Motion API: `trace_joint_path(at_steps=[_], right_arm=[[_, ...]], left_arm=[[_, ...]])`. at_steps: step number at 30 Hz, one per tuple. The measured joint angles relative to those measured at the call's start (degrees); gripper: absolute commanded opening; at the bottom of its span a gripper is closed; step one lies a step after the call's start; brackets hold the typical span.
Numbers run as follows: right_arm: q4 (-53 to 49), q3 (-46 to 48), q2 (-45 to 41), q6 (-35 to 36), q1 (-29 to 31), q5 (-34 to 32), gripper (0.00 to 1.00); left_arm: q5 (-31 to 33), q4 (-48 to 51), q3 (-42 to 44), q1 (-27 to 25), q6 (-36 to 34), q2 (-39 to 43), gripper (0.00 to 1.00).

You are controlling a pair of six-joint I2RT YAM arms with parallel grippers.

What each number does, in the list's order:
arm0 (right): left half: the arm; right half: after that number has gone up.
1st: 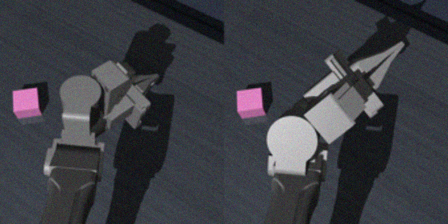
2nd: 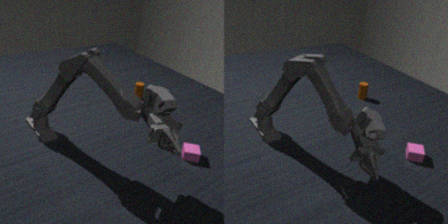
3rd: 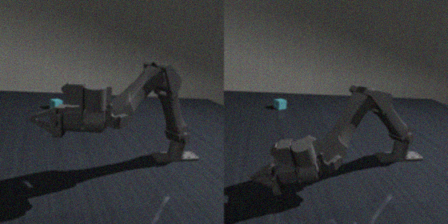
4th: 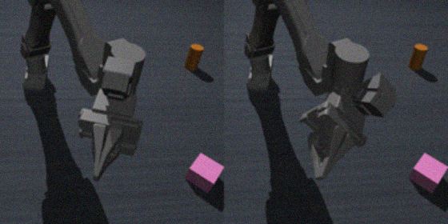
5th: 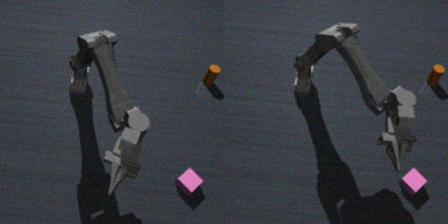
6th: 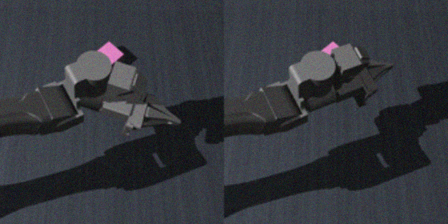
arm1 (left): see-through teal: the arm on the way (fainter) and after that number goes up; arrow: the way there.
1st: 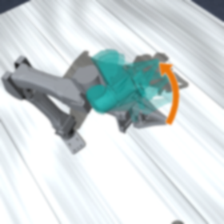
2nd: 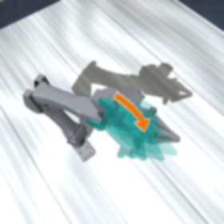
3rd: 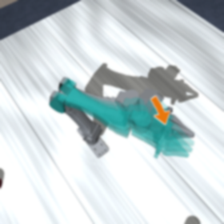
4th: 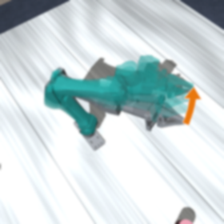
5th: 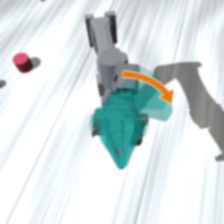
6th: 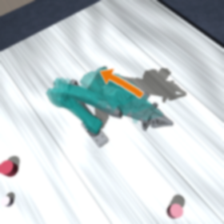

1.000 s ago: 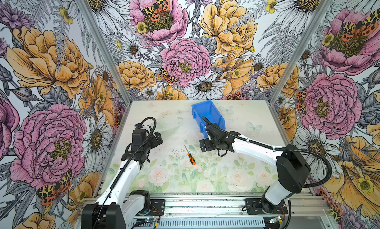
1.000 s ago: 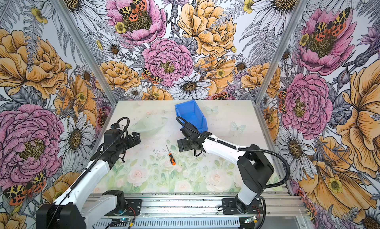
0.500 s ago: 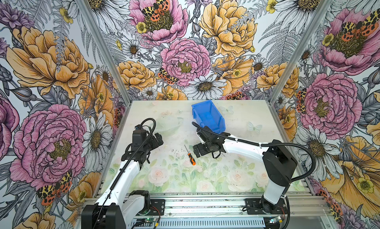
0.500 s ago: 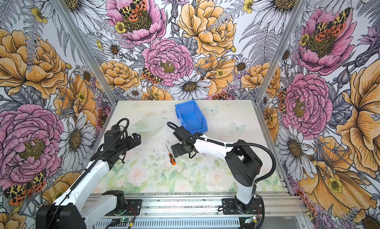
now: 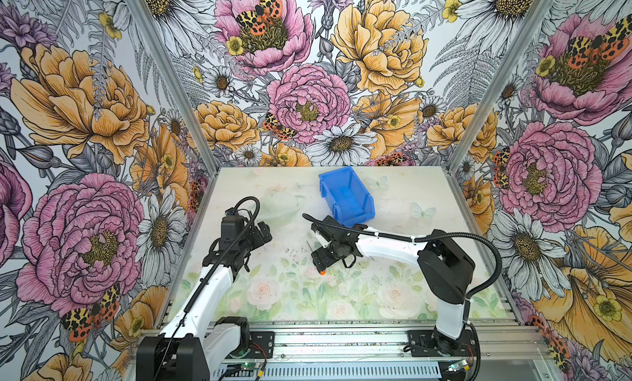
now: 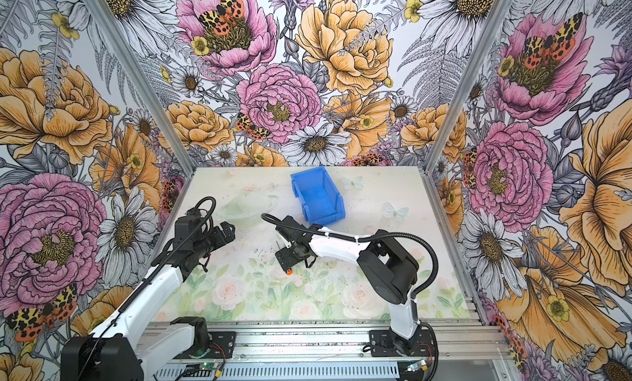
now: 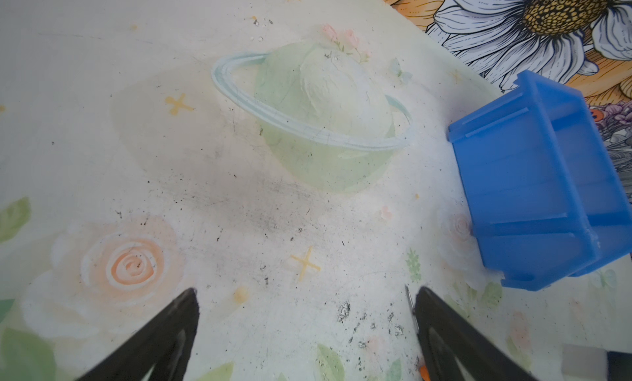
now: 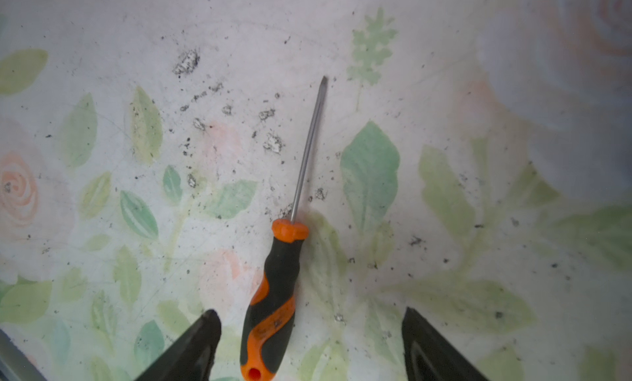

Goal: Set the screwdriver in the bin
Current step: 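Lower the right gripper and close it on the orange-black screwdriver handle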

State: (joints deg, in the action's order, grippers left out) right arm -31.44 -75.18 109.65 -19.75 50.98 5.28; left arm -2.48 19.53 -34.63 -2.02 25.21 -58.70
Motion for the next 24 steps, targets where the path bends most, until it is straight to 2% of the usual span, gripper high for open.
trace_joint_path(at_steps=[4, 12, 24], right_arm=[[-0.1, -0.5, 1.3, 0.6, 0.1, 0.1, 0.81], [-1.6, -0.9, 3.1, 1.9, 0.9, 0.2, 0.68], [-2.6, -1.7, 4.4, 3.5, 1.4, -0.7, 0.28]], left_arm=[[0.0, -0.1, 0.0, 0.0, 0.2, 0.2, 0.99], [0.0, -0.3, 0.0, 0.0, 0.4, 0.2, 0.99], [0.0, -0.4, 0.0, 0.1, 0.4, 0.2, 0.99]])
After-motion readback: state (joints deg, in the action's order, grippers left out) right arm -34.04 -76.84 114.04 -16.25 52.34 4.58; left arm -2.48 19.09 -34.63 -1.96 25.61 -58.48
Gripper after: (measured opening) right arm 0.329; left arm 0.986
